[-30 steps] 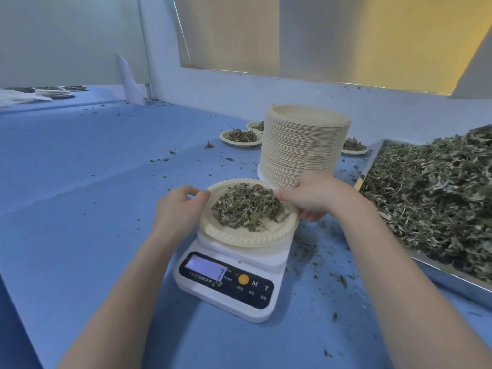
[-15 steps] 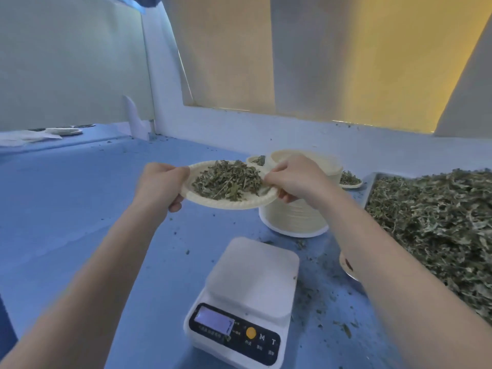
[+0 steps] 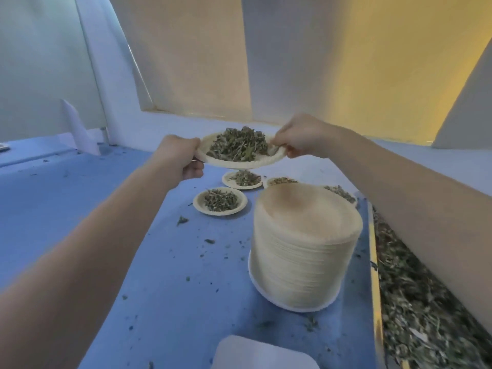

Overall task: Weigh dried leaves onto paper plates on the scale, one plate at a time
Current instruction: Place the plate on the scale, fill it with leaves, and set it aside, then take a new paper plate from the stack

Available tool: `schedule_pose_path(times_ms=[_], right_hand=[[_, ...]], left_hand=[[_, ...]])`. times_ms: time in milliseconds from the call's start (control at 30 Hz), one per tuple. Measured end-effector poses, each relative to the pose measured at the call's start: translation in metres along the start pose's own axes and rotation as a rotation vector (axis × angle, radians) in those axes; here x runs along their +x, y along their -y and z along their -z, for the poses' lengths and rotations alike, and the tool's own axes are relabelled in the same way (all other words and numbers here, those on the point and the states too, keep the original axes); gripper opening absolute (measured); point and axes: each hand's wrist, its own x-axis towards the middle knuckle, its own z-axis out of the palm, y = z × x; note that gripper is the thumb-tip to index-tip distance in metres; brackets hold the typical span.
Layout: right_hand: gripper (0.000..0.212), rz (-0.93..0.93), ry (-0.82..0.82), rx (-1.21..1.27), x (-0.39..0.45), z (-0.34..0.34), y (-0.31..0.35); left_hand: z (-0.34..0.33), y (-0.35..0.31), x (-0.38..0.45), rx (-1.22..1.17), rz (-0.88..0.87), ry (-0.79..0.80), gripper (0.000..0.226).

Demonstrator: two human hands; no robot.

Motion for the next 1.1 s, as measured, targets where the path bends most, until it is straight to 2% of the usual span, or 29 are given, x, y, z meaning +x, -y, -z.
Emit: schedule_pose_path(times_ms=[100,167,367,467,567,700,833,900,1000,1100], right_hand=[[0.013,-0.115,0.005,0.203,0.030,0.007,-0.021],[0.014,-0.215,-0.008,0.290,0.046,0.012,-0.039],[0.021,-0.445,0.073,0.328,0.086,0.010,-0.107],[0.024,-0.515,0.104,0.328,0.100,-0.001,-0.138],[0.028,-0.557,0.147,0.271,0.107,-0.017,-0.161],[0.047,-0.518,0.222,0.050,0.107,-0.039,-0.185],[0.038,-0.459,0.241,-0.140,0.107,-0.049,-0.203],[0.045,-0.467,0.262,-0.204,0.108,-0.046,-0.209],[0.045,-0.464,0.217,-0.219,0.107,-0.041,-0.218],[0.044,-0.459,0.183,-0.140,0.101,-0.040,-0.219]], left_hand=[[-0.021,0.010,0.025,-0.009,0.083,0.109,0.025],[-0.037,0.017,0.040,-0.033,0.138,0.191,0.020],[-0.082,0.057,0.075,0.059,0.264,0.418,0.018],[-0.099,0.084,0.090,0.071,0.323,0.470,0.025],[-0.114,0.109,0.095,0.085,0.360,0.461,0.031],[-0.124,0.132,0.088,0.169,0.397,0.419,0.027],[-0.126,0.144,0.078,0.188,0.392,0.412,0.034],[-0.127,0.143,0.074,0.185,0.384,0.402,0.032],[-0.126,0.141,0.068,0.196,0.393,0.365,0.022],[-0.127,0.138,0.062,0.197,0.389,0.364,0.023]])
